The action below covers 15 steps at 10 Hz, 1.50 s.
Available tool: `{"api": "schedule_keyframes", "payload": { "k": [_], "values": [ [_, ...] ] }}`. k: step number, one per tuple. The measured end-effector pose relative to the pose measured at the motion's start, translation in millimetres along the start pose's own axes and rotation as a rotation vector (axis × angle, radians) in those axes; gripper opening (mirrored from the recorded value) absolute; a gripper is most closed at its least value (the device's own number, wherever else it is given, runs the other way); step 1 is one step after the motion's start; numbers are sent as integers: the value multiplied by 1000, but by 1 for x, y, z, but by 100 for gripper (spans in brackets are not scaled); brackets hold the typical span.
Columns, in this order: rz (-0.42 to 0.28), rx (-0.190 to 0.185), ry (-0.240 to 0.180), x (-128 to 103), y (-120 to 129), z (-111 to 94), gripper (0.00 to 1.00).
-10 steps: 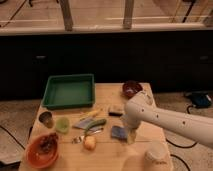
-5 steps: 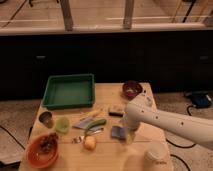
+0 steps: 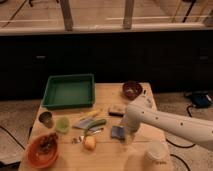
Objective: Wipe tray with sponge
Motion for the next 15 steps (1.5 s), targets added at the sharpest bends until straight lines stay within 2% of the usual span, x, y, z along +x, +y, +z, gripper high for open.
{"api": "schedule_keyframes", "payload": {
  "k": [1,2,3,6,7,9,10,11,15],
  "values": [
    [1,-3,-2,0,1,1,68],
    [4,-7,-1,2,3,1,64],
    [6,-8,1,2,4,1,54],
    [7,-10,5,1,4,0,41],
    [10,-7,6,2,4,-3,35],
    [5,11,9,0,-4,-27,11],
    [2,12,12,0,-7,-35,5],
    [0,19,13,-1,-9,-42,1],
    [-21,41,23,-9,-30,-60,1]
  ]
}}
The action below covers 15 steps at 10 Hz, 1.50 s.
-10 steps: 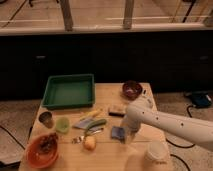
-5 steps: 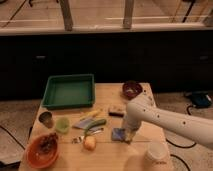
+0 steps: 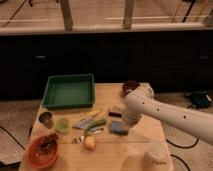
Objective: Wipe tray with sponge
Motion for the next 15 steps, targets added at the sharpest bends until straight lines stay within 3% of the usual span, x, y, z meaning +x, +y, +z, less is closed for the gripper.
{"api": "schedule_keyframes", "payload": {
  "k": [3,4,8,10,15],
  "values": [
    [-10,12,3,-5,-11,-14,3],
    [-2,8,5,-5,-9,-15,12],
    [15,-6,-7,-9,-5,15,53],
    [24,-11,-13,-12,-5,15,67],
    [46,-19,-16,-17,-6,27,68]
  ]
}}
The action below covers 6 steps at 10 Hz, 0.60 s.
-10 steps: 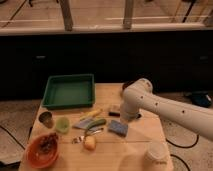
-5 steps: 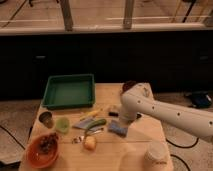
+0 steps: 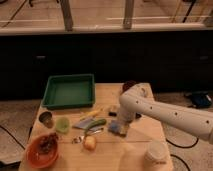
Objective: Wipe tray with sponge
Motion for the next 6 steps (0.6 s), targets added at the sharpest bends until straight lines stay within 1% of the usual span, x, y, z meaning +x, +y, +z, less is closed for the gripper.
{"api": "schedule_keyframes", "payload": {
  "k": [1,2,3,4,5,6],
  "values": [
    [9,-1,-1,0,0,3,68],
    [12,3,-1,-1,-1,5,61],
    [2,13,0,1,-6,0,51],
    [3,14,0,2,-8,-8,45],
    [7,9,-1,0,-8,-17,46],
    [10,6,-1,0,-7,-17,50]
  ]
}}
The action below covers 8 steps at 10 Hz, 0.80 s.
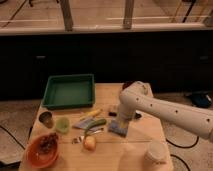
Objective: Wipe tray with sponge
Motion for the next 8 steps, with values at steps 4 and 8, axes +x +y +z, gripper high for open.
{"api": "schedule_keyframes", "payload": {
  "k": [4,8],
  "values": [
    [27,-10,-5,5,3,35,68],
    [44,-23,-9,5,5,39,68]
  ]
}}
